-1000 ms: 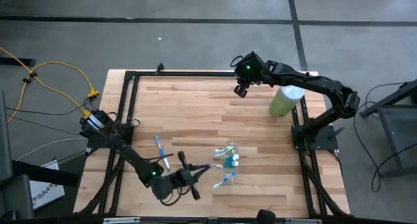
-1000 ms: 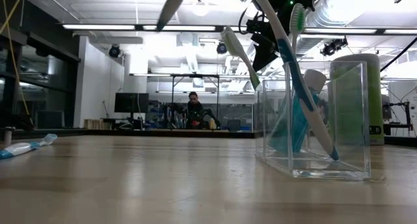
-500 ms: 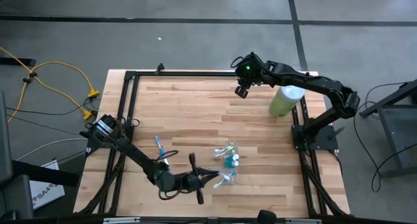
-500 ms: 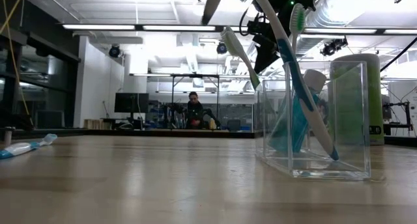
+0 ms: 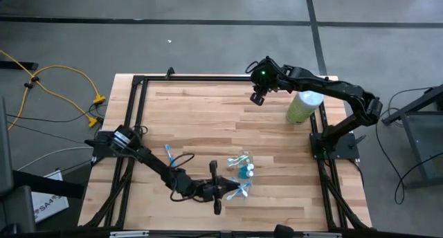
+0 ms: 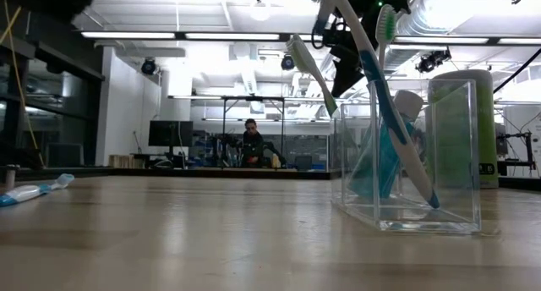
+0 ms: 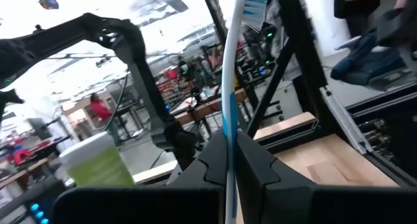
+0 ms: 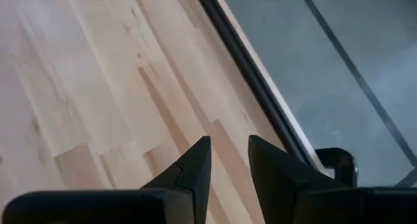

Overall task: Pick & Place toothbrushing station
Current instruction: Put the bottom blue toothbrush into the transparent organizer, then put the blue toothbrush into the transparent organizer

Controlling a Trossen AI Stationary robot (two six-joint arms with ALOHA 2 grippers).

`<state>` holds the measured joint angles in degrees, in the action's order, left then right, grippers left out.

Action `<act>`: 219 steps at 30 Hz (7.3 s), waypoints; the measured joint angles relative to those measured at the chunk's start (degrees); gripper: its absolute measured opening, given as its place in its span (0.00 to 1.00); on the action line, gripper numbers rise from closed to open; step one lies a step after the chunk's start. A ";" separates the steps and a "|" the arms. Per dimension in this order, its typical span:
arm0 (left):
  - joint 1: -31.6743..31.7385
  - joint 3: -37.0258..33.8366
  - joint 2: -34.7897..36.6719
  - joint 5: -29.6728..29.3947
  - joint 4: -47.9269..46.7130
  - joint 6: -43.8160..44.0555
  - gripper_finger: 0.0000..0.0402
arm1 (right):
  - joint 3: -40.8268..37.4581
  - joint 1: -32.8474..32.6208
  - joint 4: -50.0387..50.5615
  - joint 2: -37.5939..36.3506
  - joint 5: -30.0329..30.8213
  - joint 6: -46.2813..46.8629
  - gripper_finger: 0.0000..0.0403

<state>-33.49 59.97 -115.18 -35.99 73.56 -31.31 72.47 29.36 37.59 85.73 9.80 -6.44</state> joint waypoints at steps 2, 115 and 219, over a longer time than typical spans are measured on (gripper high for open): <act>0.76 -0.33 -0.02 3.20 0.34 1.00 0.01 | 0.00 0.00 0.67 0.00 -0.87 0.33 0.23; 7.51 0.52 -6.49 20.97 0.15 24.29 0.05 | 0.00 -0.02 1.26 0.00 -2.75 0.81 0.23; 1.33 0.52 33.93 3.44 -116.56 117.95 0.24 | 0.00 -0.02 1.90 0.00 -5.72 0.59 0.23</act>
<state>-32.16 60.49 -81.25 -32.56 -43.01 86.64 72.47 29.34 39.48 85.73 4.08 -5.85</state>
